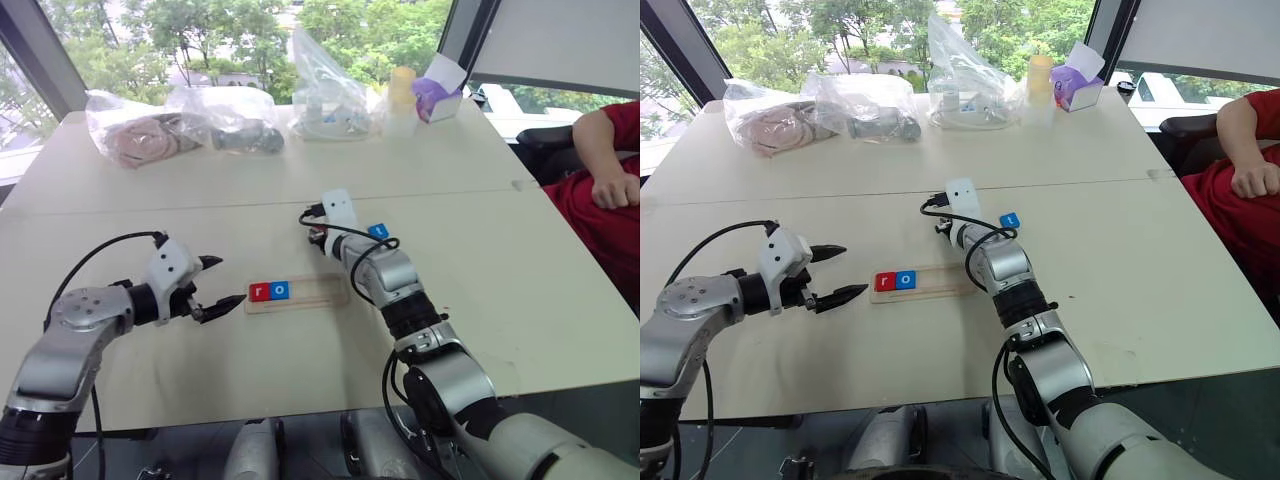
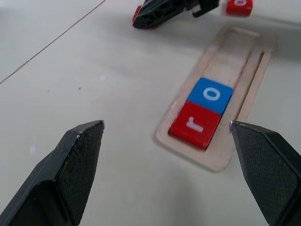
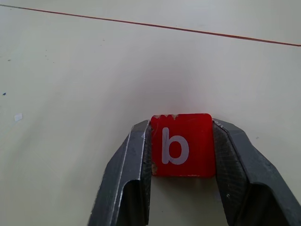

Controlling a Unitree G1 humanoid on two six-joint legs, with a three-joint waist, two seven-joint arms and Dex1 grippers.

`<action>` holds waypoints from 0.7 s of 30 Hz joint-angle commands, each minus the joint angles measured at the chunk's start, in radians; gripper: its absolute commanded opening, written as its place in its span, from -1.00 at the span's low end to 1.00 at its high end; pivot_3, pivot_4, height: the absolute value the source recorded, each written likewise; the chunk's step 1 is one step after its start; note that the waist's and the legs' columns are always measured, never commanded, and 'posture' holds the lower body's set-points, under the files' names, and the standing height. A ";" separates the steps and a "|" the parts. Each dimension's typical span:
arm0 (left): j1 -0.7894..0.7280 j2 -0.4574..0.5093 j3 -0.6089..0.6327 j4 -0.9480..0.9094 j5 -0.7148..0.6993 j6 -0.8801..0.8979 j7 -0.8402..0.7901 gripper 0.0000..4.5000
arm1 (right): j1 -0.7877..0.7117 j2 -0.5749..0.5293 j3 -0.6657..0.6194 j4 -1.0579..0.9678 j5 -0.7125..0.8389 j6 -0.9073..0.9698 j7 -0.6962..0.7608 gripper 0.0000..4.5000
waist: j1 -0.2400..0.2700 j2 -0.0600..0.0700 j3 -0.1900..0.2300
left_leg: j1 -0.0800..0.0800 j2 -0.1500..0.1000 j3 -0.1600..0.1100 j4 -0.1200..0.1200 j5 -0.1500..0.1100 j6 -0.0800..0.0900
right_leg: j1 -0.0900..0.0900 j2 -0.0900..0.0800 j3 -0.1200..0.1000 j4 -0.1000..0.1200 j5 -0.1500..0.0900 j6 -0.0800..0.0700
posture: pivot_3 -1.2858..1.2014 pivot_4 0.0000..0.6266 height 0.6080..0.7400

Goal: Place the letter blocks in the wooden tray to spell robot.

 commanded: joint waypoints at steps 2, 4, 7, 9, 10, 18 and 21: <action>-0.046 0.004 -0.020 -0.079 -0.048 0.038 -0.008 1.00 | 0.081 -0.118 0.003 -0.244 -0.018 0.031 0.085 -0.46 | 0.006 0.000 0.000 | -0.001 -0.001 -0.001 0.000 0.000 0.000 | 0.000 0.000 0.000 0.000 0.000 0.000 | 0.03 -0.52 1.00; -0.063 0.004 -0.029 -0.109 -0.084 0.071 -0.018 1.00 | 0.173 -0.198 -0.021 -0.481 0.002 0.122 0.113 -0.46 | 0.014 0.001 0.001 | -0.002 -0.002 -0.001 0.000 0.000 0.000 | -0.001 -0.001 0.000 -0.001 0.000 0.001 | 0.03 -0.52 1.00; -0.104 -0.003 -0.060 -0.132 -0.118 0.105 -0.028 1.00 | 0.343 -0.272 -0.107 -0.842 0.055 0.323 0.107 -0.46 | 0.025 0.001 0.001 | -0.004 -0.004 -0.001 -0.001 0.000 0.000 | -0.002 -0.002 0.000 -0.002 -0.002 0.004 | 0.03 -0.52 1.00; -0.133 -0.011 -0.087 -0.124 -0.118 0.108 -0.032 1.00 | 0.400 -0.225 -0.203 -0.965 0.079 0.437 0.054 -0.46 | 0.021 0.001 0.001 | -0.004 -0.004 -0.002 -0.001 0.000 0.001 | -0.002 -0.001 0.000 -0.002 -0.002 0.004 | 0.03 -0.52 1.00; -0.143 -0.012 -0.096 -0.116 -0.121 0.108 -0.040 1.00 | 0.418 -0.195 -0.243 -1.012 0.078 0.487 0.023 -0.46 | 0.019 0.001 0.001 | -0.004 -0.003 -0.001 -0.001 0.000 0.001 | -0.002 0.000 0.000 -0.001 -0.002 0.003 | 0.03 -0.52 1.00; -0.179 -0.018 -0.159 -0.049 -0.113 0.107 -0.081 1.00 | 0.590 -0.004 -0.353 -1.135 0.015 0.643 -0.133 -0.46 | 0.021 0.002 0.001 | 0.000 0.004 0.000 0.000 0.000 0.000 | -0.001 0.010 0.002 -0.001 -0.002 -0.004 | 0.03 -0.52 1.00; -0.190 -0.020 -0.169 -0.032 -0.108 0.099 -0.087 1.00 | 0.607 0.008 -0.360 -1.113 0.012 0.621 -0.139 -0.24 | 0.020 0.002 0.001 | 0.000 0.004 0.001 0.000 0.000 0.000 | -0.001 0.010 0.004 -0.001 -0.002 -0.004 | 0.03 -0.52 1.00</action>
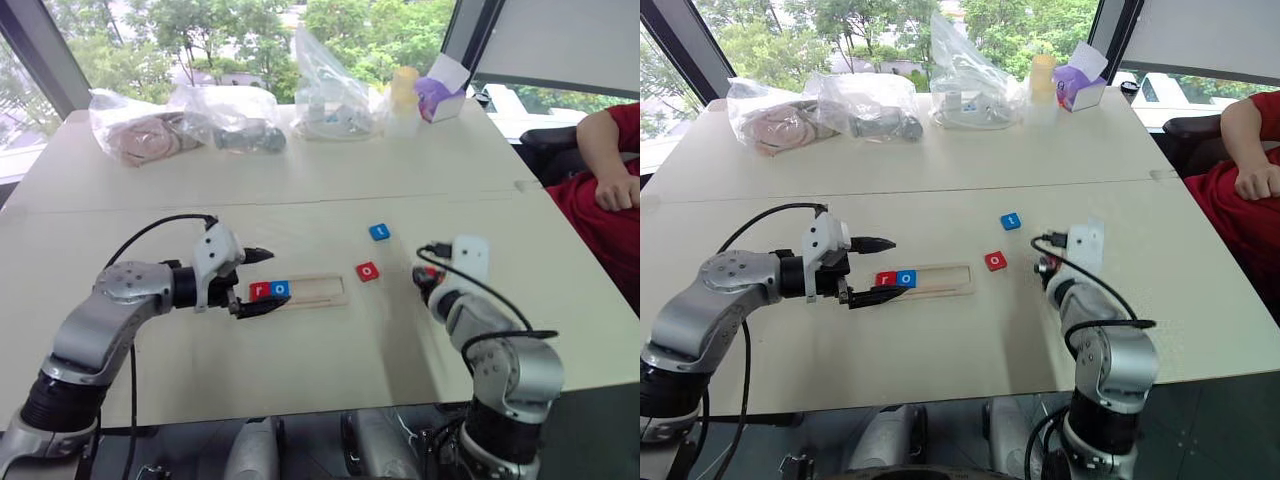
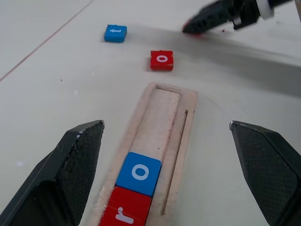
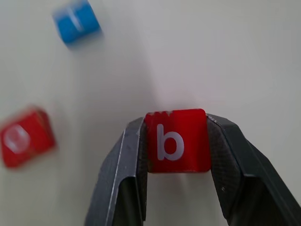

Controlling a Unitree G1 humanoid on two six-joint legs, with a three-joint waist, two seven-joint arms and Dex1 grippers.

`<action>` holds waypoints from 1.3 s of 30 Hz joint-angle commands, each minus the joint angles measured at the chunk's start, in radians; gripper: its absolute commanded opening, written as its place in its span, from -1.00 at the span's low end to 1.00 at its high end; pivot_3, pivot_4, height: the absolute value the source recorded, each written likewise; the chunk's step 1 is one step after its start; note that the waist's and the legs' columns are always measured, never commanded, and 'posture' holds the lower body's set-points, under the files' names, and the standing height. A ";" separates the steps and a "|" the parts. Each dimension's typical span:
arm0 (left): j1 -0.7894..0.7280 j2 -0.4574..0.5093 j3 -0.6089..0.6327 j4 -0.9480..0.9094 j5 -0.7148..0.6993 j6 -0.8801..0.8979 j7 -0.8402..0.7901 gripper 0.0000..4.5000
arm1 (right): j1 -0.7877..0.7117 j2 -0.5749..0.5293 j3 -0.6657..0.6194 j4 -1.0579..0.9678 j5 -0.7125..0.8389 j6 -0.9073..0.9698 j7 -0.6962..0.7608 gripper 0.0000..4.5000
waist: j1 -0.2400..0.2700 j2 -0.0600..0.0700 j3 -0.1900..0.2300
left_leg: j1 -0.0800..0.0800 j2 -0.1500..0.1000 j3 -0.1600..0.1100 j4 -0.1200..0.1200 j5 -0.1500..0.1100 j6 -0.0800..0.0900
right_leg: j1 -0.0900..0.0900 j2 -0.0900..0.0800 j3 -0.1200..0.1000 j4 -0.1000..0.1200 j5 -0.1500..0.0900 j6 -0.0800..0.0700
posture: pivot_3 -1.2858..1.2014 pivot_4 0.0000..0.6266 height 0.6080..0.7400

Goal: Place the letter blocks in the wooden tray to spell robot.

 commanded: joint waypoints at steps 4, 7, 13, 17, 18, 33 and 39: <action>-0.029 0.011 0.004 0.013 0.001 -0.013 -0.020 1.00 | -0.009 -0.026 -0.012 -0.035 -0.005 -0.014 0.002 0.66 | 0.002 0.000 0.000 | 0.000 0.000 0.000 0.000 0.000 0.000 | 0.000 0.000 0.000 0.000 0.000 0.000 | 0.03 -0.52 1.00; -0.031 0.031 0.013 0.013 -0.007 -0.002 -0.033 1.00 | -0.042 -0.117 -0.017 -0.078 0.012 -0.031 0.056 0.89 | 0.003 0.001 0.001 | -0.001 0.000 0.000 0.000 0.000 0.000 | 0.000 -0.001 0.000 -0.001 0.000 0.000 | 0.03 -0.52 1.00; -0.051 0.069 0.042 -0.002 -0.067 0.052 -0.070 1.00 | -0.008 -0.538 -0.020 0.045 0.175 -0.325 0.560 0.89 | 0.003 0.000 0.001 | -0.001 -0.001 0.002 0.000 0.000 0.000 | 0.001 -0.001 0.000 -0.004 0.000 0.000 | 0.03 -0.52 1.00; -0.058 0.099 0.035 -0.040 -0.084 0.067 -0.099 1.00 | 0.127 -0.765 -0.044 0.212 0.236 -0.669 0.964 0.89 | 0.005 -0.002 0.002 | -0.001 -0.001 0.003 -0.001 -0.001 0.002 | 0.002 0.001 -0.001 -0.004 -0.001 0.002 | 0.03 -0.52 1.00; -0.061 0.103 0.026 -0.055 -0.090 0.072 -0.107 1.00 | 0.132 -0.800 -0.040 0.270 0.232 -0.739 1.021 0.89 | 0.004 -0.001 0.003 | -0.001 -0.001 0.004 -0.001 -0.001 0.002 | 0.002 0.001 -0.001 -0.004 -0.001 0.002 | 0.03 -0.52 1.00; -0.048 0.114 0.023 -0.185 -0.169 0.160 -0.102 1.00 | 0.036 -0.819 0.159 0.727 0.114 -1.185 1.188 0.89 | 0.005 -0.002 0.005 | 0.001 0.000 0.006 0.002 -0.001 0.002 | 0.002 0.003 0.001 -0.002 0.001 0.001 | 0.03 -0.52 1.00; -0.043 0.109 0.003 -0.164 -0.142 0.137 -0.098 1.00 | -0.043 -0.767 0.204 0.869 0.094 -1.256 1.199 0.53 | 0.004 -0.002 0.005 | 0.001 0.000 0.007 0.003 -0.001 0.002 | 0.002 0.003 0.001 -0.002 0.001 0.000 | 0.03 -0.52 1.00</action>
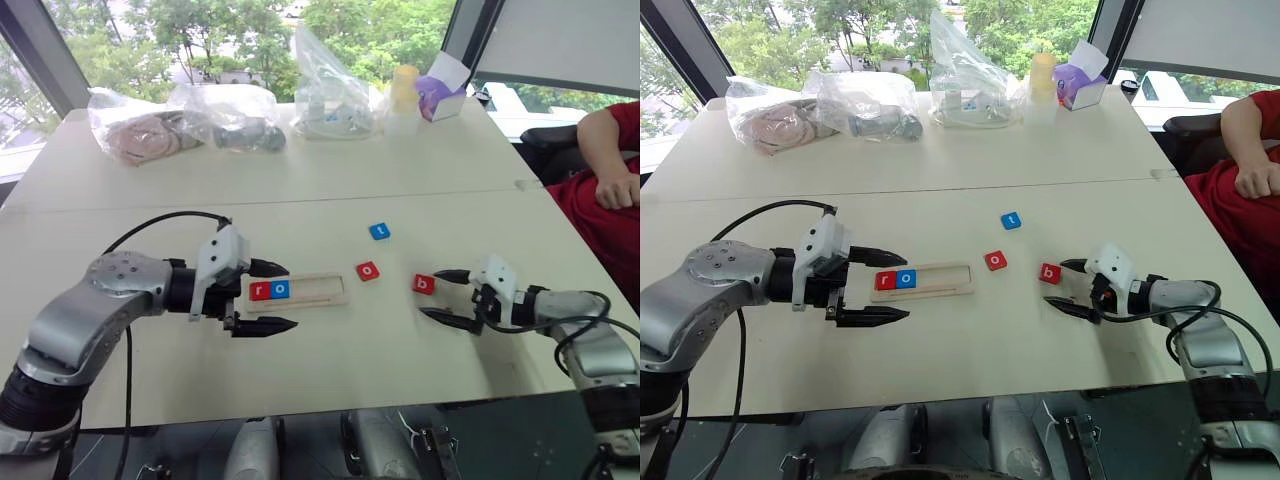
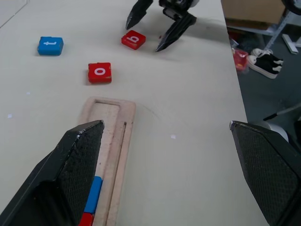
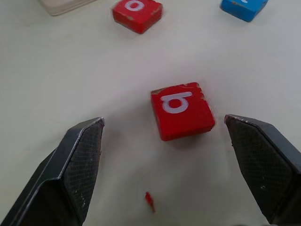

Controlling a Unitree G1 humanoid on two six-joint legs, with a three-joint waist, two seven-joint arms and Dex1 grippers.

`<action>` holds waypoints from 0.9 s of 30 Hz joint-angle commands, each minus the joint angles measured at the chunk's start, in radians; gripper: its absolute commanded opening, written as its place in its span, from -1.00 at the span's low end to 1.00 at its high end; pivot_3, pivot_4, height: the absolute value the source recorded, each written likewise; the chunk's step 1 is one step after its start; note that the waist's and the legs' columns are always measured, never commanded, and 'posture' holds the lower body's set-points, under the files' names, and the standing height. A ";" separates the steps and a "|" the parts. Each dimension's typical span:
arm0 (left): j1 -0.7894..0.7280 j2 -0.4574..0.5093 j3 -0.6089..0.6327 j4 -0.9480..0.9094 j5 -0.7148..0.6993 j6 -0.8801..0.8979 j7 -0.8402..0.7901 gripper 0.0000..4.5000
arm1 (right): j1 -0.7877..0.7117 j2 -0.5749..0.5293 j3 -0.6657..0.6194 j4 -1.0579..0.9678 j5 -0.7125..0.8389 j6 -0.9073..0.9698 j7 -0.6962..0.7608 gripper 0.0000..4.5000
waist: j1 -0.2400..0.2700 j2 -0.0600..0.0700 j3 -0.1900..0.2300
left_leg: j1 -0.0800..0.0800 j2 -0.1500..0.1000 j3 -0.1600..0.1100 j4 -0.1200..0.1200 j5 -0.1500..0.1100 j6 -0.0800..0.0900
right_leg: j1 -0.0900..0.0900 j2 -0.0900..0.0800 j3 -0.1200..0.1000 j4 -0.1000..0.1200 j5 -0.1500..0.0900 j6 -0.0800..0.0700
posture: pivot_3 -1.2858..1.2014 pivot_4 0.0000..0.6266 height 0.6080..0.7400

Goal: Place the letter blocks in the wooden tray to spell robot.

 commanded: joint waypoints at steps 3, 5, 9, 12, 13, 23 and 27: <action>0.013 0.016 0.024 0.001 -0.004 -0.008 0.007 1.00 | -0.030 0.025 0.010 0.051 -0.002 -0.058 0.012 -0.14 | 0.000 0.000 0.000 | 0.000 0.000 0.000 0.000 0.000 0.000 | 0.000 0.000 0.000 0.000 0.001 0.002 | 0.03 -0.52 1.00; 0.024 0.029 0.029 0.008 0.004 -0.015 0.003 1.00 | -0.033 0.027 0.012 0.059 -0.003 -0.066 0.011 -0.50 | 0.000 0.000 0.000 | 0.000 0.000 0.000 0.000 0.000 0.000 | 0.000 0.000 0.000 0.001 0.001 0.002 | 0.03 -0.52 1.00; 0.035 0.066 0.061 0.060 0.025 -0.036 0.000 1.00 | -0.053 0.032 0.019 -0.014 0.030 0.003 0.012 -0.49 | -0.001 0.000 0.000 | 0.001 0.000 0.000 0.001 0.000 0.000 | 0.000 0.000 0.000 0.001 0.001 0.001 | 0.03 -0.52 1.00; 0.075 0.135 0.127 0.128 0.054 -0.064 -0.014 1.00 | -0.114 0.065 0.068 -0.207 0.120 0.184 0.031 -0.49 | -0.007 0.000 0.000 | 0.001 0.001 0.000 0.001 0.000 0.000 | 0.000 0.001 0.001 0.003 0.000 -0.001 | 0.03 -0.52 1.00; 0.090 0.156 0.145 0.146 0.062 -0.076 -0.021 1.00 | -0.141 0.083 0.095 -0.245 0.121 0.221 0.026 -0.49 | -0.016 0.001 0.001 | 0.002 0.002 0.000 0.000 0.000 0.000 | -0.001 0.001 0.001 0.004 0.001 0.000 | 0.03 -0.52 1.00; 0.203 0.154 0.219 0.142 0.066 -0.110 0.014 1.00 | -0.369 0.310 0.381 -0.057 -0.053 0.119 0.048 -0.49 | 0.012 0.001 0.001 | -0.001 0.002 -0.001 0.000 0.000 -0.001 | -0.003 -0.002 -0.001 0.004 0.000 -0.002 | 0.03 -0.52 1.00; 0.245 0.128 0.231 0.090 0.058 -0.097 0.052 1.00 | -0.442 0.344 0.406 0.109 -0.100 0.039 0.069 -0.49 | 0.019 0.000 0.001 | -0.001 0.002 0.003 0.001 0.000 -0.001 | -0.003 -0.004 0.000 0.002 0.000 -0.002 | 0.03 -0.52 1.00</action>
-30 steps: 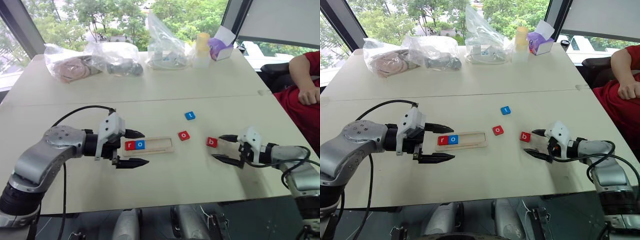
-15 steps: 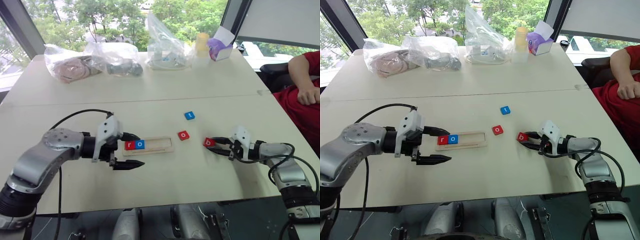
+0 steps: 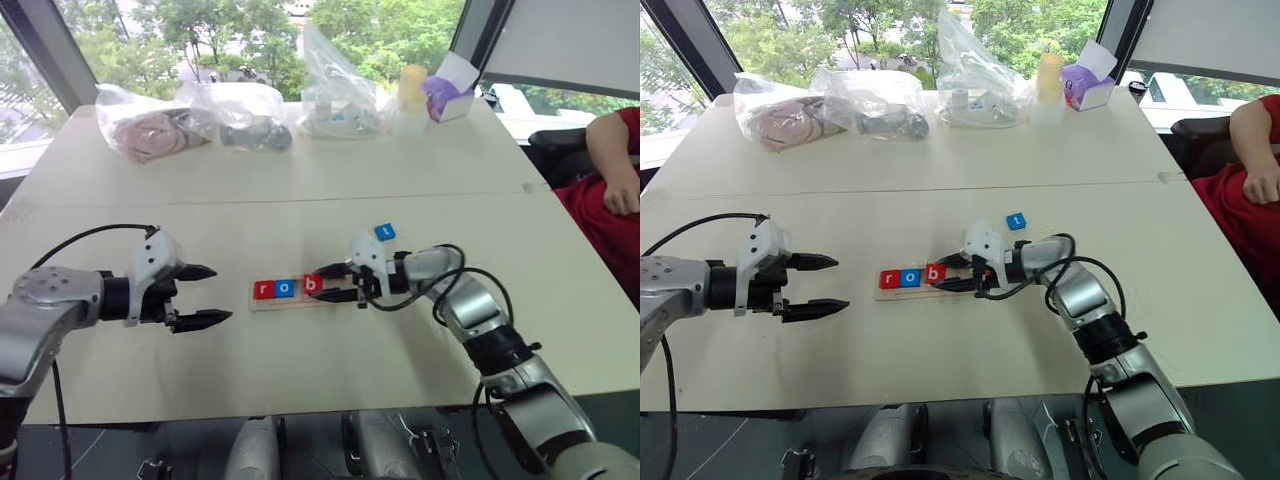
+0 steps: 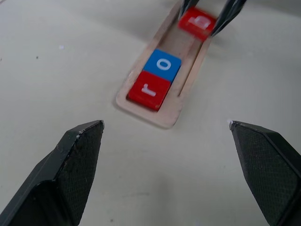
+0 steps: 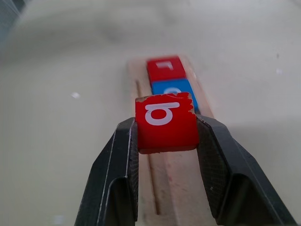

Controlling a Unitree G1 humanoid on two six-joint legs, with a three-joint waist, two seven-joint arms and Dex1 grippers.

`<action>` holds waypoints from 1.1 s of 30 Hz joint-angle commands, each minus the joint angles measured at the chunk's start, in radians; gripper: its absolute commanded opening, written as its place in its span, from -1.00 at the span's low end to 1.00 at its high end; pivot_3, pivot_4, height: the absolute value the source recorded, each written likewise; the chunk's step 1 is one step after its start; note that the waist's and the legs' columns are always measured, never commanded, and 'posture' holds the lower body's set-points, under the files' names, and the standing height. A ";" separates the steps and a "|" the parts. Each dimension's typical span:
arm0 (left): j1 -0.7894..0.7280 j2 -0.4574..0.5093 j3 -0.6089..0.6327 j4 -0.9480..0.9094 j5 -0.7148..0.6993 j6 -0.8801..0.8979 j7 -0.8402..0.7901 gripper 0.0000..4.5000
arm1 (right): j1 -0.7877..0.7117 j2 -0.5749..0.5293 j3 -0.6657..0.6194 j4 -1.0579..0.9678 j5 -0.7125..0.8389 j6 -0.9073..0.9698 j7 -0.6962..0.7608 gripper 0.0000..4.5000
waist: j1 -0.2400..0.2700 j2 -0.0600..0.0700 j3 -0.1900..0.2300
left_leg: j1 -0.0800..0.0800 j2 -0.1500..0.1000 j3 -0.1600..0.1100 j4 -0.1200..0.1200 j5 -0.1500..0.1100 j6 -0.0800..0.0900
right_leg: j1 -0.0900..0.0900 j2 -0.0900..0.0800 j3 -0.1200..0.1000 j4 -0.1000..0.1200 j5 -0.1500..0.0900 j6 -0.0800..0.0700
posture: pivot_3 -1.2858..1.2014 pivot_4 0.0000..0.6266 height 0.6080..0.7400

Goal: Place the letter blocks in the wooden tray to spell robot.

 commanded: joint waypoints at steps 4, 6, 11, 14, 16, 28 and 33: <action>0.025 -0.021 0.044 -0.049 -0.005 -0.009 0.048 1.00 | -0.104 0.050 0.009 0.174 -0.048 -0.116 0.036 -0.49 | 0.002 0.000 0.000 | 0.001 0.001 0.000 0.000 0.000 0.000 | 0.000 0.001 0.000 0.001 0.001 0.001 | 0.03 -0.52 1.00; 0.026 -0.022 0.039 -0.046 0.001 -0.016 0.051 1.00 | -0.120 0.065 0.011 0.209 -0.063 -0.138 0.037 -0.49 | 0.002 0.000 0.000 | 0.001 0.001 0.000 0.000 0.000 0.000 | 0.000 0.002 0.000 0.001 0.002 0.002 | 0.03 -0.52 1.00; 0.030 -0.024 0.026 -0.036 0.019 -0.031 0.054 1.00 | -0.143 0.084 0.005 0.264 -0.079 -0.166 0.052 -0.49 | 0.002 0.000 0.000 | 0.001 0.001 0.000 -0.001 0.000 0.000 | 0.000 0.002 0.000 0.001 0.002 0.002 | 0.03 -0.52 1.00; 0.028 -0.027 0.020 -0.036 0.023 -0.035 0.058 1.00 | -0.159 0.090 -0.002 0.289 -0.083 -0.173 0.056 -0.49 | 0.001 0.000 0.000 | 0.001 0.001 0.000 -0.001 0.000 0.000 | 0.000 0.002 0.000 0.002 0.002 0.002 | 0.03 -0.52 1.00; 0.026 -0.028 0.019 -0.035 0.023 -0.036 0.060 1.00 | -0.164 0.094 -0.006 0.298 -0.086 -0.175 0.057 -0.49 | 0.002 0.000 0.000 | 0.001 0.001 0.000 -0.001 0.000 0.000 | 0.000 0.002 0.000 0.002 0.002 0.002 | 0.03 -0.52 1.00; 0.018 -0.034 -0.007 -0.011 0.064 -0.058 0.061 1.00 | -0.152 0.109 -0.001 0.265 -0.083 -0.157 0.091 -0.49 | 0.002 0.000 0.000 | 0.001 0.001 0.000 -0.001 0.000 0.000 | 0.000 0.002 0.000 0.002 0.002 0.002 | 0.03 -0.52 1.00; 0.026 -0.045 -0.004 -0.014 0.064 -0.053 0.075 1.00 | -0.151 0.113 -0.006 0.277 -0.093 -0.164 0.074 -0.49 | 0.001 0.000 0.000 | 0.001 0.001 0.000 -0.001 0.000 0.000 | 0.000 0.002 0.000 0.002 0.002 0.002 | 0.03 -0.52 1.00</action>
